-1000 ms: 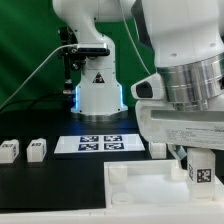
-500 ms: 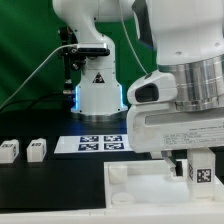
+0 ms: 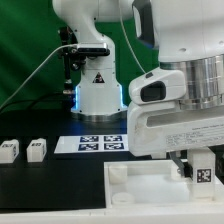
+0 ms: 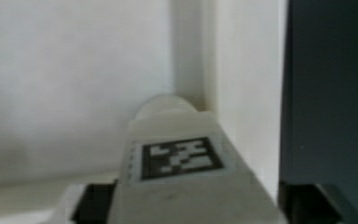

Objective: Assemble one leg

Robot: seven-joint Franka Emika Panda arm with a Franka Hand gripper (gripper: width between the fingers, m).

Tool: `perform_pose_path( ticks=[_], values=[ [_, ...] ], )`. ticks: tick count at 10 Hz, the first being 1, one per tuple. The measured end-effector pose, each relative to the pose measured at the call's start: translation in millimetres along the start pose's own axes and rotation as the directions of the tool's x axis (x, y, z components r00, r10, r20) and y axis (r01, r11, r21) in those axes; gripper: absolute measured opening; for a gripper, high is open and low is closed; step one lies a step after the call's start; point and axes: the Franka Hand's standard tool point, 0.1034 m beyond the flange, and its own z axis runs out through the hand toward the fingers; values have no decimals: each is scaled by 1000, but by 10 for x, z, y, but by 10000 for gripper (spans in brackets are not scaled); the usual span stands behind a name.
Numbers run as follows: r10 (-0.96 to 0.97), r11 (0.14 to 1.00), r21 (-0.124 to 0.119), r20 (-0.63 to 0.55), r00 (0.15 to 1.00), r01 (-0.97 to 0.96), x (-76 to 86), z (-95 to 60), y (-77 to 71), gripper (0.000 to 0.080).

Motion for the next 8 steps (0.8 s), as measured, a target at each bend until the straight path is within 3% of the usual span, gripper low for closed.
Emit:
perform_pose_path(
  ticks=[1, 4, 6, 8],
  values=[
    [73, 997, -6, 0, 997, -73, 4, 6, 50, 290],
    [398, 917, 6, 5, 917, -398, 38, 12, 60, 290],
    [676, 737, 11, 12, 737, -676, 39, 18, 59, 290],
    [905, 421, 37, 43, 422, -906, 14, 49, 29, 290]
  ],
)
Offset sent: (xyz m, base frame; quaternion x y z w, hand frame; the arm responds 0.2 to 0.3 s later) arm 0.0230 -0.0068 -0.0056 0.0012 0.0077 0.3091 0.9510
